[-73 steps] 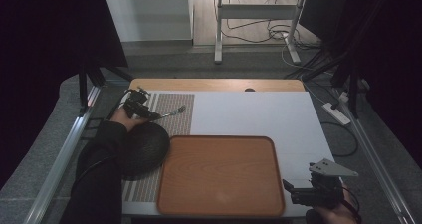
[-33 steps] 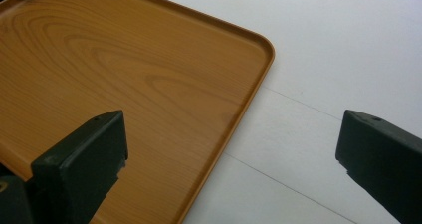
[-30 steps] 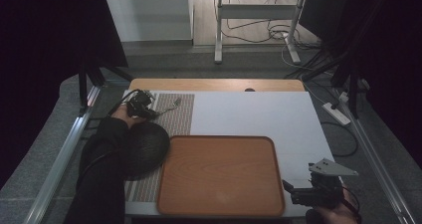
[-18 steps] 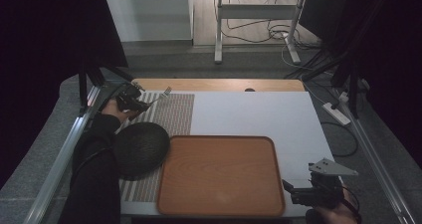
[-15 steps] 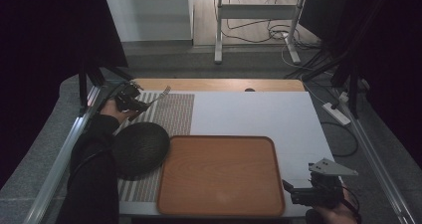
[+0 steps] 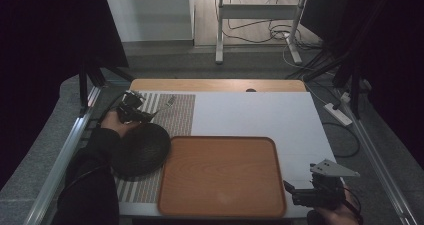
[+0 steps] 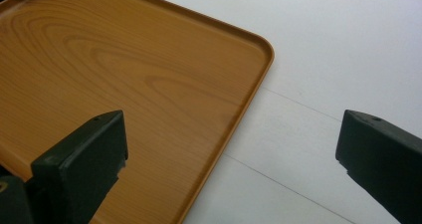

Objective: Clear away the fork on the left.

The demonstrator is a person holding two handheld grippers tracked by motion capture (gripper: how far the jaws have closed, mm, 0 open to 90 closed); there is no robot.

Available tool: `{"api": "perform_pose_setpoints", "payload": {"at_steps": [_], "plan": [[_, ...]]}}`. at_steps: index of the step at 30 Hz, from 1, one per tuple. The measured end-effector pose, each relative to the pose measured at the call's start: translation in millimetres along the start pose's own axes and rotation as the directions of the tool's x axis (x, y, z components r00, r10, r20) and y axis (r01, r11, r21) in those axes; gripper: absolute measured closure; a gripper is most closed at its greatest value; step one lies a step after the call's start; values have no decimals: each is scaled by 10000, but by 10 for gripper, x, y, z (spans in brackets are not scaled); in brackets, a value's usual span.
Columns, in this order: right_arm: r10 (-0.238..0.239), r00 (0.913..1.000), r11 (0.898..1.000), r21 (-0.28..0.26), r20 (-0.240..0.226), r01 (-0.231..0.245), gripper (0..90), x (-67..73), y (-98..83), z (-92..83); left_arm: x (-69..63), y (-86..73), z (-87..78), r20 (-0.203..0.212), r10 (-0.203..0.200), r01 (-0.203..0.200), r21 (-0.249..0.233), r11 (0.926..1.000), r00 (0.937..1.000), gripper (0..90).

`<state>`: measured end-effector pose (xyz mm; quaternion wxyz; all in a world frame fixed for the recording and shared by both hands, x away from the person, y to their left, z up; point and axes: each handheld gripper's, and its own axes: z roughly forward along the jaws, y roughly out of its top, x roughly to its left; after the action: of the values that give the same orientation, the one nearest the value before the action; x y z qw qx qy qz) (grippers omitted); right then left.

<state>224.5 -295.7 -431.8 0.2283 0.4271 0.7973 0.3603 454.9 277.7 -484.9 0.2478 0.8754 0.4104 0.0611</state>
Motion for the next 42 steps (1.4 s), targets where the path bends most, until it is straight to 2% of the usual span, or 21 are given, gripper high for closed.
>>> {"api": "perform_pose_setpoints", "payload": {"at_steps": [5,11,14,20,22,27,32,42], "plan": [[-101,9999,9999,2,32,101,3,8,1,-2,-140,-78,-60,-19,40,-40,44,10000,10000,774],[-143,9999,9999,-11,18,143,3,14,1,-3,-311,-203,-167,-40,-320,320,-53,9995,9995,775],[-223,9997,9998,7,26,223,4,20,2,-2,-429,-253,-226,-123,-405,404,-75,9992,9991,775],[-283,9996,9996,-23,22,283,3,28,1,-6,-666,-368,-355,27,-594,595,-308,9978,9982,774],[-262,9997,9997,-21,30,262,3,25,2,-5,-747,-397,-394,-97,-747,743,-303,9968,9972,774],[-293,9996,9996,-20,25,293,3,28,3,-5,-953,-465,-462,64,-891,893,-476,9949,9960,774],[-314,9995,9995,-16,5,314,3,31,2,-6,-1175,-505,-490,17,-813,813,-554,9952,9967,774],[-466,9989,9989,56,24,466,3,43,5,-1,-1567,-544,-472,277,-930,947,-692,9931,9953,774]]}}
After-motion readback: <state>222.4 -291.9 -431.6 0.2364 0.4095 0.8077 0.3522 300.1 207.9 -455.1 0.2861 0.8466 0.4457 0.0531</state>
